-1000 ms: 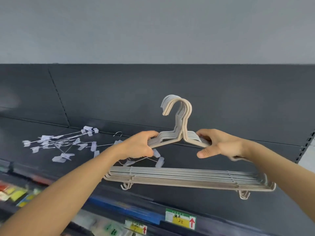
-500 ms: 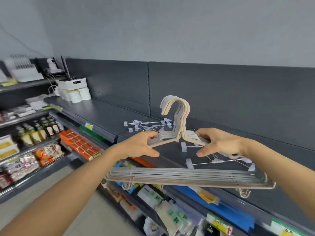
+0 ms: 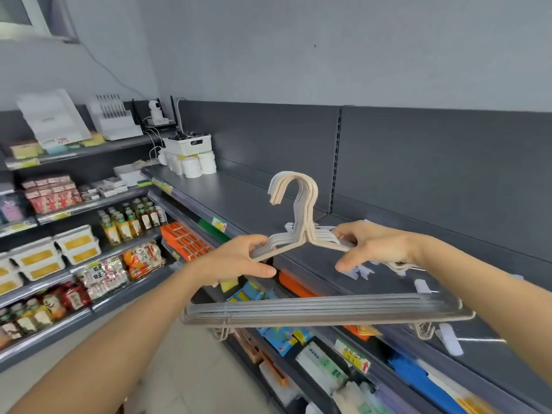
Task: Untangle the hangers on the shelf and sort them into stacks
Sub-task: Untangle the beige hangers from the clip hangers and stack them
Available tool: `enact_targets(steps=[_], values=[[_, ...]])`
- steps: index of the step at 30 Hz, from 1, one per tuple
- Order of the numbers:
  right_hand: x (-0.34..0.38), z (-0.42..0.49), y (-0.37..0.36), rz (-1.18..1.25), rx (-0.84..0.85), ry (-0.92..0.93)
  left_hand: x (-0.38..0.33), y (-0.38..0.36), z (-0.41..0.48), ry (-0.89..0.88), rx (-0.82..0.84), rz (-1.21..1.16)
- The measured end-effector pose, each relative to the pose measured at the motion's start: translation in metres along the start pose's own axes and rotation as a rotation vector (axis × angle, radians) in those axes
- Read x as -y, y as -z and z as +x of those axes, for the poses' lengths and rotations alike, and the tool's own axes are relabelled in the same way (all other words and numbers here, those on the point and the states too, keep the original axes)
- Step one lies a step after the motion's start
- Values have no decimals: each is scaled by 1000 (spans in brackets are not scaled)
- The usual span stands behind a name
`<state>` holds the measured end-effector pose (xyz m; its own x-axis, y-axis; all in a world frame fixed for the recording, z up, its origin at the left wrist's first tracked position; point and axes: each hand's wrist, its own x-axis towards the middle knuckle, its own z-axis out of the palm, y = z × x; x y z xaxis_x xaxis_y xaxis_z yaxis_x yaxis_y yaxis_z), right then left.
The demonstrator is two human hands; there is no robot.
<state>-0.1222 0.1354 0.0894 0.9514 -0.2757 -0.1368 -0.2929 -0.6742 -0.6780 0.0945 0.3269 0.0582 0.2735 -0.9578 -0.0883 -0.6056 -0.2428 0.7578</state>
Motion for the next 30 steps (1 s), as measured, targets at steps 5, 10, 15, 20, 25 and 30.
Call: enact_targets(steps=[5, 10, 15, 20, 25, 30], values=[[-9, 79, 28, -6, 10, 58, 24, 44, 56, 7, -42, 8], [-15, 155, 58, -8, 15, 78, 48, 93, 118, 27, -68, 32], [-20, 222, 79, 12, -7, 38, 75, 136, 176, 20, -43, 46], [-20, 294, 87, 6, -50, -14, 118, 184, 235, -18, -5, 55], [-15, 373, 83, 21, -132, -78, 167, 245, 293, -80, 72, 95], [-5, 439, 75, 71, -217, -152, 205, 306, 343, -131, 161, 132]])
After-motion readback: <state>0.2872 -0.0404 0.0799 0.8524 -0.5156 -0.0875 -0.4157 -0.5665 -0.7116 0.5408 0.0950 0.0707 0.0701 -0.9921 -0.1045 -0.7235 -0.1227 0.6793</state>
